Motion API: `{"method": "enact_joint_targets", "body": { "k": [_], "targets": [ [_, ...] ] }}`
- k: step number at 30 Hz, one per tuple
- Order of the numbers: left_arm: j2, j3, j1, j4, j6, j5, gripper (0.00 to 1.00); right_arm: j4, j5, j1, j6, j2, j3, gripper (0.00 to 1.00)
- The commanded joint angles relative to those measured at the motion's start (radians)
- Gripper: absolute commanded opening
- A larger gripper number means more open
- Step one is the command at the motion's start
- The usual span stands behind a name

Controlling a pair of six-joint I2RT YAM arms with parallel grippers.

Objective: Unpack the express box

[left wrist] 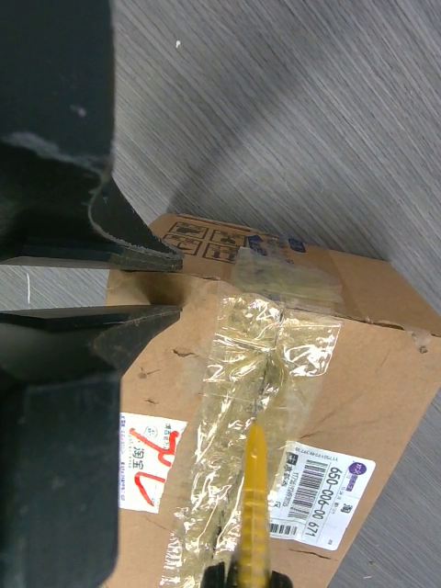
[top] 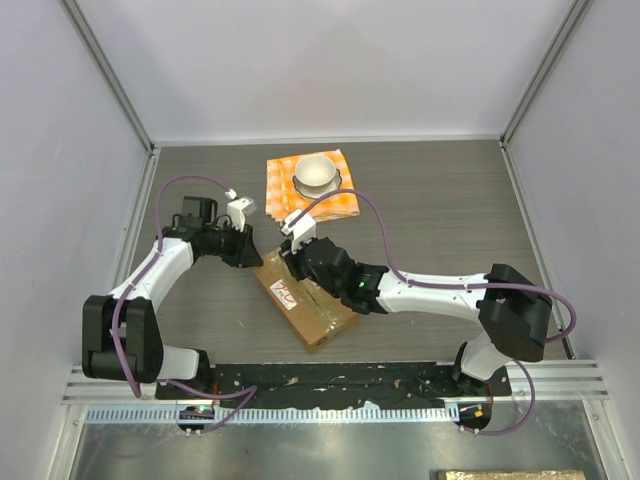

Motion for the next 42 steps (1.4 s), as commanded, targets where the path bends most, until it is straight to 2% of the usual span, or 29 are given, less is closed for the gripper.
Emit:
{"method": "enact_joint_targets", "body": {
  "k": [1,8,32,34,42],
  "targets": [
    [0.027,-0.025,-0.011,-0.024,0.022,-0.077,0.11,0.033,0.055,0.001,-0.049,-0.029,0.024,0.01],
    [0.032,-0.021,-0.011,-0.032,0.025,-0.074,0.1,0.024,0.039,0.001,-0.06,-0.01,0.058,0.01],
    [0.034,-0.019,-0.013,-0.032,0.019,-0.074,0.09,-0.028,-0.007,-0.011,0.016,0.0,0.012,0.01],
    [0.034,-0.018,-0.014,-0.032,0.01,-0.066,0.11,-0.033,-0.024,-0.014,0.019,0.01,0.013,0.01],
    [0.026,0.039,-0.025,-0.062,-0.016,0.015,0.35,-0.077,-0.06,-0.022,0.024,0.068,0.039,0.01]
  ]
}}
